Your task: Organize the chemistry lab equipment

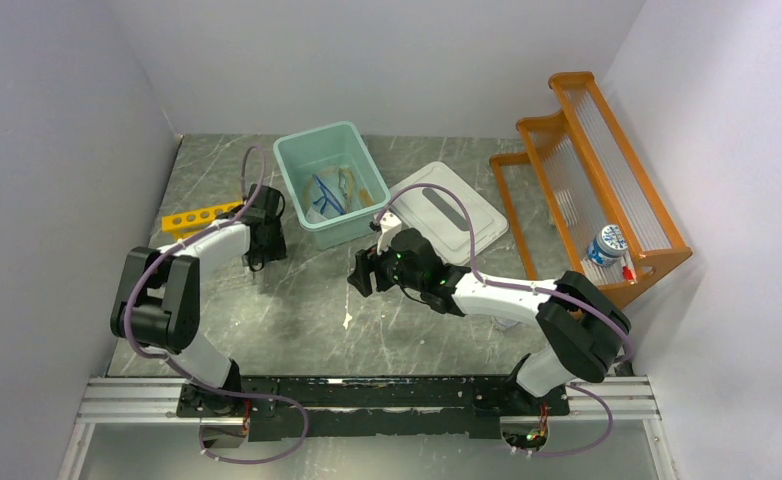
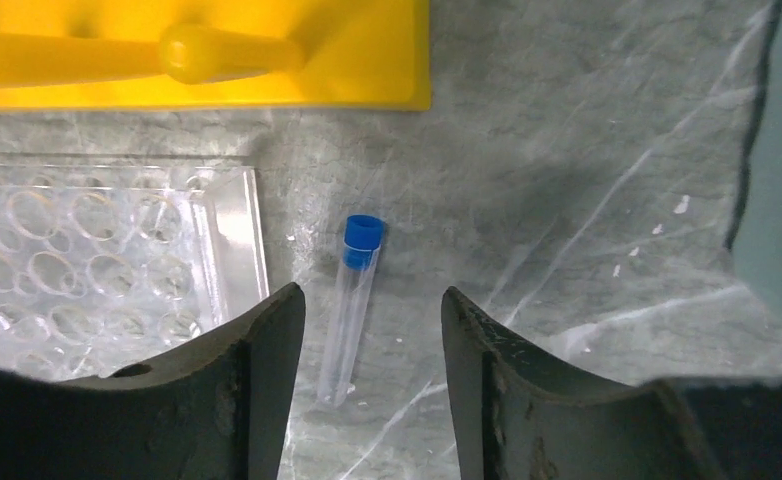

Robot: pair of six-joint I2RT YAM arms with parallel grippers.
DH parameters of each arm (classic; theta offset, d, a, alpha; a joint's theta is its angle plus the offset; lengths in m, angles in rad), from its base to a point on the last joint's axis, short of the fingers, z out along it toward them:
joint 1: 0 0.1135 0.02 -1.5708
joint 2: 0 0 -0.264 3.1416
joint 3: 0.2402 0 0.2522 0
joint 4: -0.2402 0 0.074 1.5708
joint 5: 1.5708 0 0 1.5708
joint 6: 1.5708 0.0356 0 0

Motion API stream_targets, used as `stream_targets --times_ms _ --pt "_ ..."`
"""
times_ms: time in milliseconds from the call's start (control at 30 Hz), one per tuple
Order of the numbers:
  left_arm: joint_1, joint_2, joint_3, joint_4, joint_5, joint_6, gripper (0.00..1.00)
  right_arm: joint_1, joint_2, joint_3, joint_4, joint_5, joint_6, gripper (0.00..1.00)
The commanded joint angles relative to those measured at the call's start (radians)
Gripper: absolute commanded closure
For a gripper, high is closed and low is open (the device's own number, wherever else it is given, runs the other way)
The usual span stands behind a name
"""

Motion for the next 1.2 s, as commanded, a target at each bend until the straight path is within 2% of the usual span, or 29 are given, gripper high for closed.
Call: stream_targets --times_ms 0,200,467,567,667,867,1033,1167 --pt "-0.008 0.034 0.012 0.013 -0.005 -0.006 0.46 -0.006 0.009 0.017 -0.01 0.015 -0.006 0.29" --pt "-0.008 0.075 0.007 0.027 0.011 -0.011 0.65 -0.006 0.012 0.017 -0.01 0.014 -0.01 0.3" --pt "-0.009 0.072 -0.003 0.028 0.02 -0.021 0.86 -0.008 0.018 0.018 -0.005 -0.007 0.001 0.3" --pt "-0.017 0.019 -0.012 0.028 0.063 -0.04 0.86 -0.009 0.026 0.021 0.004 -0.034 0.019 0.3" --pt "-0.033 -0.063 -0.018 0.022 0.165 -0.083 0.86 -0.009 0.04 0.026 0.025 -0.075 0.05 0.29" --pt "-0.066 -0.238 -0.059 0.029 0.327 -0.212 0.85 -0.007 0.121 0.125 0.085 -0.284 0.16 0.29" --pt "-0.069 -0.394 -0.118 0.018 0.355 -0.295 0.85 0.033 0.205 0.229 0.123 -0.374 0.282 0.29" --pt "-0.07 -0.514 -0.15 -0.011 0.338 -0.342 0.85 0.079 0.27 0.32 0.069 -0.324 0.384 0.29"
